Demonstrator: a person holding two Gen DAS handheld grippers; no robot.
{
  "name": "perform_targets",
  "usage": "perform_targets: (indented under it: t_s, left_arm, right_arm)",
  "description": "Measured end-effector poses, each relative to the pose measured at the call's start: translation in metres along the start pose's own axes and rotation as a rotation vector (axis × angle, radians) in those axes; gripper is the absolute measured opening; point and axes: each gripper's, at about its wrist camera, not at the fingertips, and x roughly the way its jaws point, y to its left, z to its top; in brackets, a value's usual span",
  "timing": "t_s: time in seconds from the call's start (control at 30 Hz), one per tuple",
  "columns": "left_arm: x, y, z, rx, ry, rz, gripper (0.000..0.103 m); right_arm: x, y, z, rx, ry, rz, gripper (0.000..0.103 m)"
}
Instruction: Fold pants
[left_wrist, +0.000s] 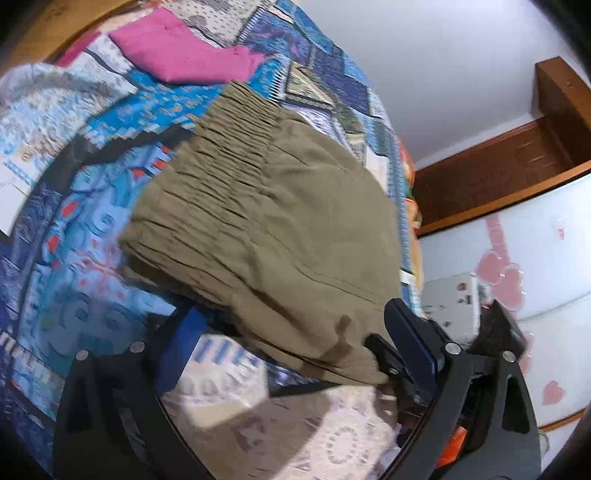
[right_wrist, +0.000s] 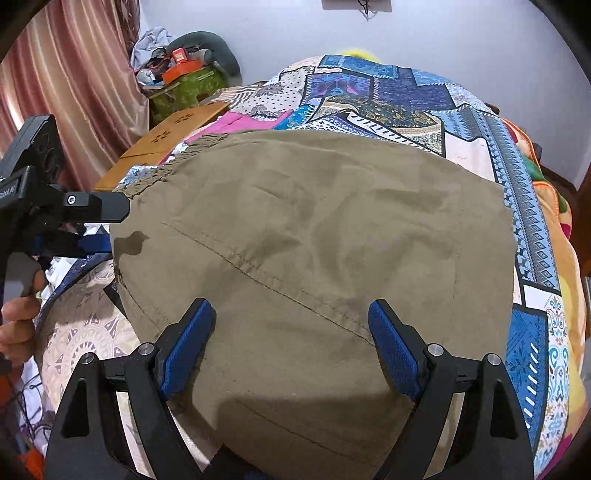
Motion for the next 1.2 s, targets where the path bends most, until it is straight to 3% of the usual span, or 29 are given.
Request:
perform_targets:
  t_s: [0.33, 0.43, 0.47, 0.5, 0.67, 0.8, 0.9, 1.07, 1.2]
  left_arm:
    - [0.012, 0.001, 0.029, -0.041, -0.034, -0.002, 0.094]
    - [0.013, -0.002, 0.032, -0.02, -0.071, 0.098, 0.064]
    - [0.013, -0.003, 0.032, -0.003, -0.085, 0.158, 0.045]
    - [0.013, -0.005, 0.032, 0.019, -0.092, 0.205, 0.037]
    - [0.009, -0.01, 0.025, 0.104, -0.124, 0.284, 0.033]
    - [-0.007, -0.02, 0.009, 0.231, -0.179, 0.406, 0.033]
    - [-0.021, -0.019, -0.004, 0.338, -0.189, 0.544, 0.033]
    - [-0.049, 0.002, -0.007, 0.331, -0.236, 0.71, 0.033]
    - [-0.066, -0.001, -0.012, 0.357, -0.289, 0.757, 0.031]
  right_arm:
    - [0.0, -0.001, 0.001, -0.001, -0.004, 0.02, 0.086]
    - [-0.001, -0.003, 0.0, 0.002, -0.008, 0.03, 0.086]
    - [-0.001, -0.004, -0.001, 0.002, -0.009, 0.032, 0.086]
    - [-0.001, -0.004, -0.001, 0.002, -0.009, 0.032, 0.086]
    - [-0.002, -0.005, -0.001, 0.004, -0.007, 0.038, 0.086]
    - [-0.008, -0.007, -0.002, 0.025, -0.007, 0.04, 0.083]
    - [-0.017, -0.003, -0.007, 0.009, -0.009, 0.039, 0.082]
    - [-0.031, -0.004, -0.015, -0.012, -0.003, -0.014, 0.082]
    - [-0.046, -0.024, -0.026, 0.067, -0.018, -0.011, 0.082]
